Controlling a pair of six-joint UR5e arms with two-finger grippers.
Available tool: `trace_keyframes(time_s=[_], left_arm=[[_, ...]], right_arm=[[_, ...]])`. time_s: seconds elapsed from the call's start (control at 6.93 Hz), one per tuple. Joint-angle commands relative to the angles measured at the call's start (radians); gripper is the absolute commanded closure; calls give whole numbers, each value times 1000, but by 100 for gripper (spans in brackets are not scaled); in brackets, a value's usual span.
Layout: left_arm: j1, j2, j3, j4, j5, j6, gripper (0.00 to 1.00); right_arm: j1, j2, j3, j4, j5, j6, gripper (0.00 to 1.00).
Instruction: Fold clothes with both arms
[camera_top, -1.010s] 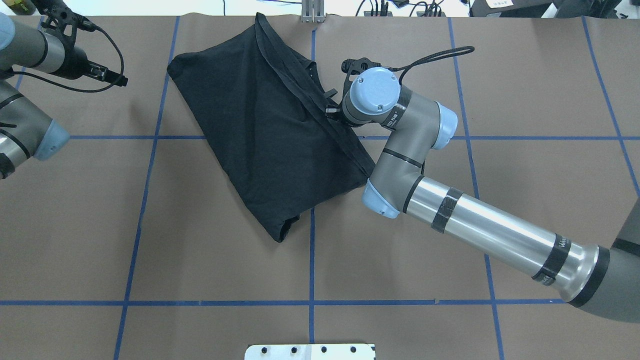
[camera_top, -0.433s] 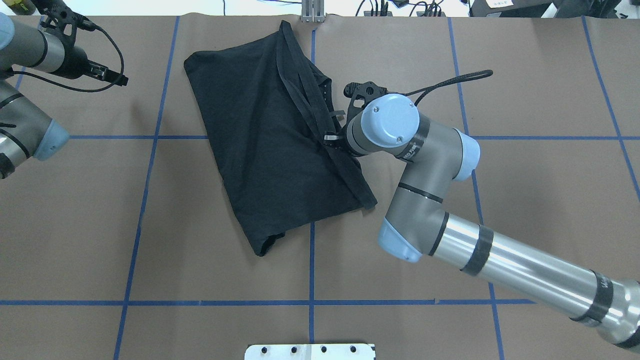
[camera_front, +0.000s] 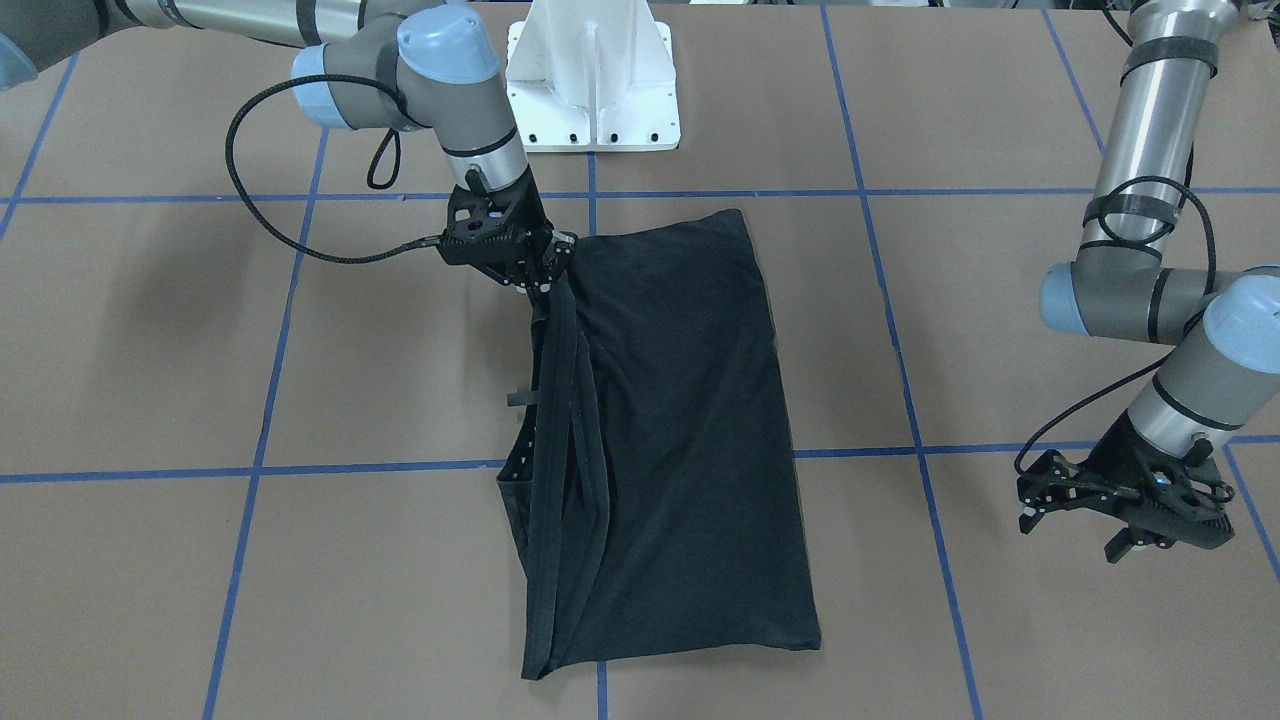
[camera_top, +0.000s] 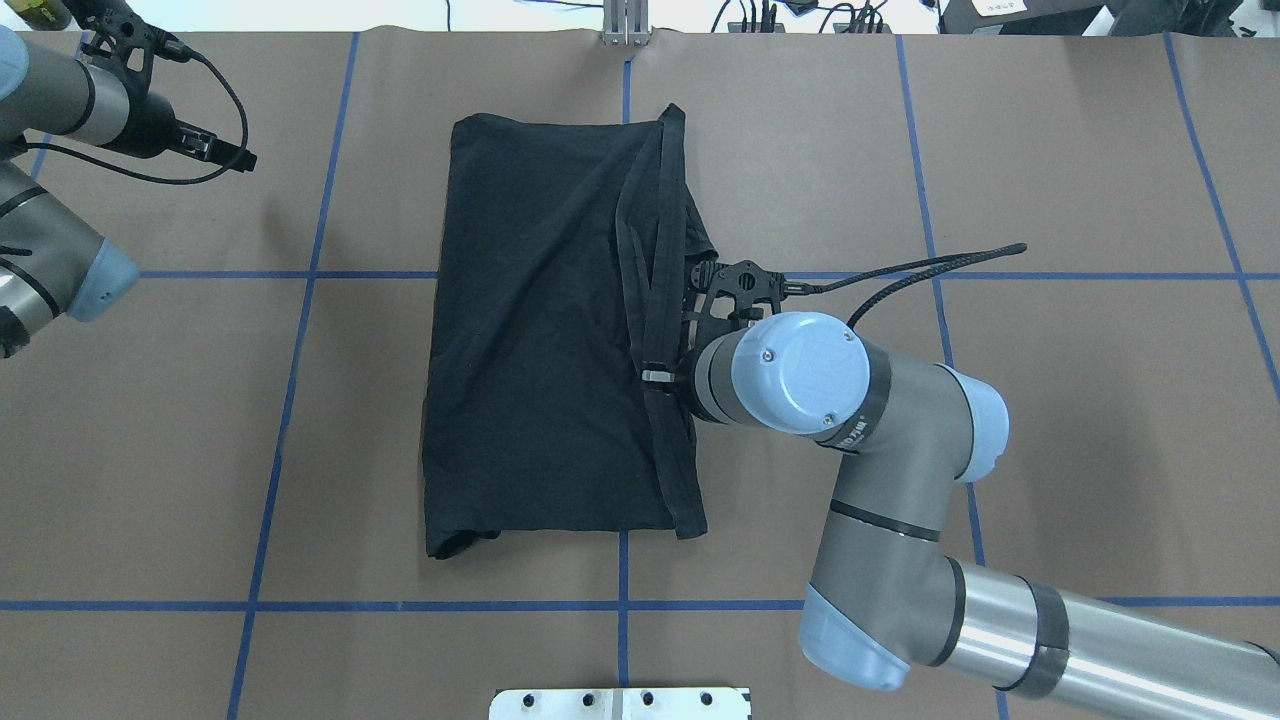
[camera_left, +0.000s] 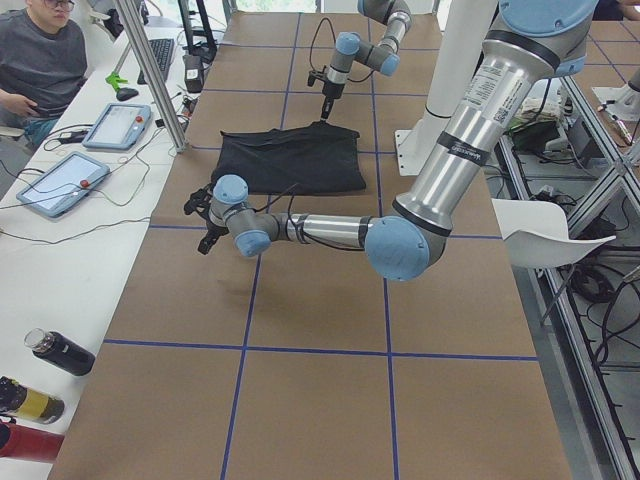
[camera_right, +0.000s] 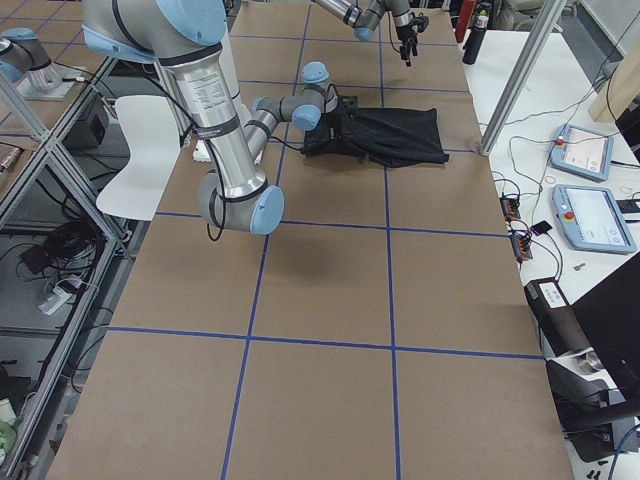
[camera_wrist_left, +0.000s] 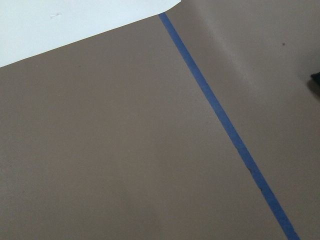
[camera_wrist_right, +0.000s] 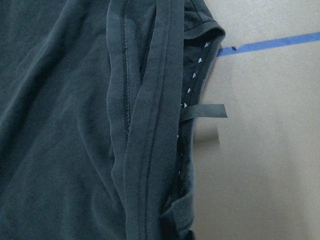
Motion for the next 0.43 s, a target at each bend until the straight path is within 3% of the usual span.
trace_keyframes(time_s=[0.0,0.14,0.29], left_arm=[[0,-2,-2,-2,0,0,0],[0,-2,-3,-2,0,-2,0],[0,-2,-3,-2,0,-2,0]], right_arm=[[-22,-44,42,-20,-14,4,100],[-26,-53,39,-20,-18,-4,23],[-25,-64,45,-20,-33,-11,0]])
